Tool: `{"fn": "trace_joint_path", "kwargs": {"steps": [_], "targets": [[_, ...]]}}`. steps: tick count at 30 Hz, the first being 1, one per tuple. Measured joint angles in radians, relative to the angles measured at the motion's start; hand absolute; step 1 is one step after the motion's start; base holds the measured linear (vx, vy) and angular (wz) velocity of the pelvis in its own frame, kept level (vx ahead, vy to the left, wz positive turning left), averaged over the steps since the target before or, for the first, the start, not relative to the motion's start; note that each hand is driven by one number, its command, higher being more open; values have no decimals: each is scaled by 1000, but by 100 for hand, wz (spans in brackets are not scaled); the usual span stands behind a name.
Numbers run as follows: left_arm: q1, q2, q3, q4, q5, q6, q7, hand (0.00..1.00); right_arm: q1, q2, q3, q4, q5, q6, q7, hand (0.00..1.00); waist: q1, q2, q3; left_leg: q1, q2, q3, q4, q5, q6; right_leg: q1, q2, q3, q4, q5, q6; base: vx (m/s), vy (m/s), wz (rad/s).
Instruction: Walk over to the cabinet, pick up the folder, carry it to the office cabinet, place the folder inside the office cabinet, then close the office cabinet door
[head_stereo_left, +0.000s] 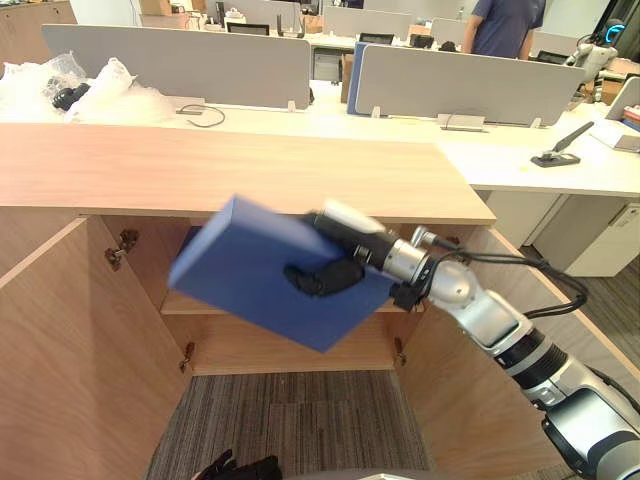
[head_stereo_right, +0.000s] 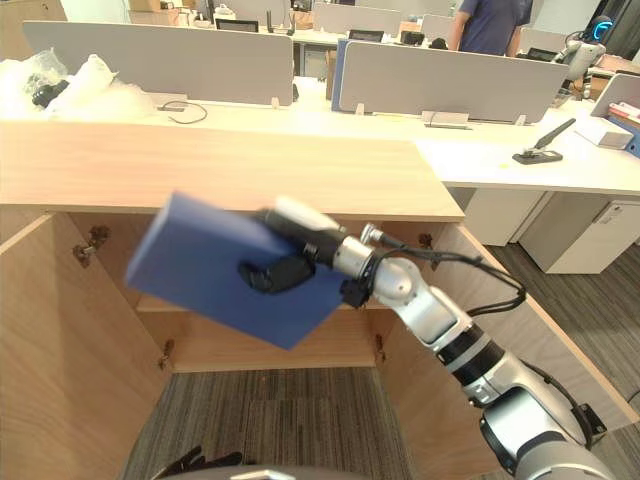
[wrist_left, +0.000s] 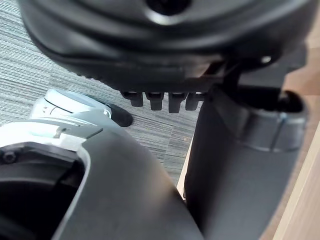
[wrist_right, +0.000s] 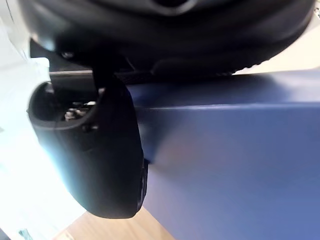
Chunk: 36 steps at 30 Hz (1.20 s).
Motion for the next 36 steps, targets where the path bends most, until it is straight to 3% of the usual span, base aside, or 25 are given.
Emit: {"fn": "trace_joint_path", "kwargs": {"steps": [5, 8, 11, 13, 15, 18, 20, 26, 32, 36], "targets": [[-7, 1, 13, -2, 5, -1, 17, 100, 3, -4, 122, 233, -125, -11, 15, 0, 8, -3, 19, -9, -5, -13, 0, -1, -1, 6, -2, -18, -13, -1, 0, 2, 0, 10], [-21, 0, 4, -1, 4, -1, 29, 100, 3, 21, 115, 434, -163, 3, 15, 0, 22, 11, 40, -11, -8, -14, 4, -1, 1, 12, -1, -21, -27, 3, 3, 2, 1, 2], [-22, -6, 4, -2, 3, -1, 43, 100, 7, 85, 39, 590, -157, 42, 13, 0, 22, 37, 60, -7, -9, -13, 9, -10, 3, 31, 2, -24, -55, 11, 5, 11, 1, 0], [-22, -6, 6, -26, 0, -4, 54, 100, 7, 152, -96, 703, -114, 74, -13, 0, 28, 53, 95, -49, -14, -12, 100, -60, 2, 38, 2, -25, -66, 16, 4, 15, -3, -1], [-23, -17, 4, -71, -30, -18, 53, 100, 7, 208, -248, 782, 55, 110, -74, 0, 51, 86, 127, -152, -1, -14, 317, -172, -1, 44, 26, -24, -77, 26, 4, 46, -10, -6], [-23, -29, 5, -81, -58, -21, 61, 100, -5, 273, -405, 849, 260, 123, -160, 0, 60, 126, 155, -205, 20, -22, 460, -254, -1, 59, 47, -30, -70, 23, 7, 66, 7, 1], [-26, -35, 5, -84, -78, -21, 63, 100, -41, 294, -456, 887, 406, 139, -200, 0, 61, 140, 178, -219, 30, -25, 502, -276, 3, 55, 53, -37, -47, 17, 7, 19, 6, 0], [-32, -46, 6, -111, -113, -9, 96, 100, -162, 401, -677, 856, 925, 145, -302, 0, 78, 152, 231, -346, 3, -34, 704, -371, 17, -86, -2, -85, 239, -142, 7, -34, 20, 12], [-18, -78, 11, -168, -167, 9, 104, 100, -255, 477, -730, 760, 1177, 118, -347, 0, 98, 157, 238, -468, -23, -22, 876, -442, 37, -187, -71, -144, 444, -251, 20, -36, 14, 21], [-6, -87, 12, -193, -186, 12, 103, 100, -289, 499, -765, 761, 1220, 88, -386, 0, 111, 162, 242, -518, -37, -24, 932, -468, 45, -212, -101, -182, 494, -278, 33, -6, 34, 15]]}}
